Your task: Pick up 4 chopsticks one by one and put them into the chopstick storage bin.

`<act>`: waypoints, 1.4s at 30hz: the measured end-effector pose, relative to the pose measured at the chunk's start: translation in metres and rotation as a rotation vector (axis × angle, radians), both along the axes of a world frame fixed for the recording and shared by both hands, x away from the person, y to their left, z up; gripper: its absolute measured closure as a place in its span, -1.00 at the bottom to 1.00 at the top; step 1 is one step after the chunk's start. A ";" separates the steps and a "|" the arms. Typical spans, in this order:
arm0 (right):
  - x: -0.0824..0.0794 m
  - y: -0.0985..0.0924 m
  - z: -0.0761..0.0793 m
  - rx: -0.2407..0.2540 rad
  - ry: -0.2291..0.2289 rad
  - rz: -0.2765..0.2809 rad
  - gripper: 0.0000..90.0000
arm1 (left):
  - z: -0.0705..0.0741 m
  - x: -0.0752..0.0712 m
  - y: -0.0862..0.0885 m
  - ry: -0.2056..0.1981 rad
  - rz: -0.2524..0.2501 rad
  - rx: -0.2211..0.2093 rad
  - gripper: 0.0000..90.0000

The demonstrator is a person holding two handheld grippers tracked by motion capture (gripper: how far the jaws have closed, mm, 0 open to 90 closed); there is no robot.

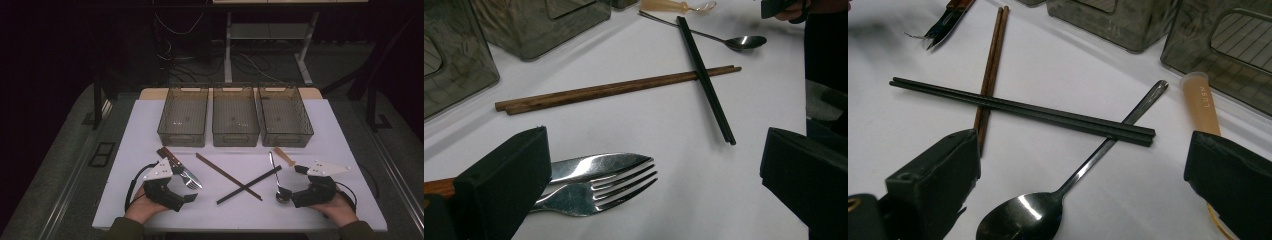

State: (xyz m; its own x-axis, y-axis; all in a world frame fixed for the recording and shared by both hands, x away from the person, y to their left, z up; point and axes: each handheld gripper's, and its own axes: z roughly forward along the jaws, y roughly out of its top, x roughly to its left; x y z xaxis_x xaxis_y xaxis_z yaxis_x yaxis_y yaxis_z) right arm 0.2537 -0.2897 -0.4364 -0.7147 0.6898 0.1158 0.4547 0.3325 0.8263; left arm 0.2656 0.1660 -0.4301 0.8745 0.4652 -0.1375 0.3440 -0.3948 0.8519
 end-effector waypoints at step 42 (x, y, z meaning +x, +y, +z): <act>0.039 0.031 0.010 -0.087 0.111 0.059 0.85 | 0.001 0.000 0.000 0.006 0.004 -0.009 -1.00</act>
State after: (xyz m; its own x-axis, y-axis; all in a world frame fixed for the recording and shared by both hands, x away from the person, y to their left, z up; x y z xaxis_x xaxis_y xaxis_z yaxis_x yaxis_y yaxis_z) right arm 0.2928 -0.2589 -0.4266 -0.7400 0.6582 0.1381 0.5196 0.4292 0.7388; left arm 0.2654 0.1658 -0.4294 0.8717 0.4675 -0.1467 0.3506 -0.3859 0.8533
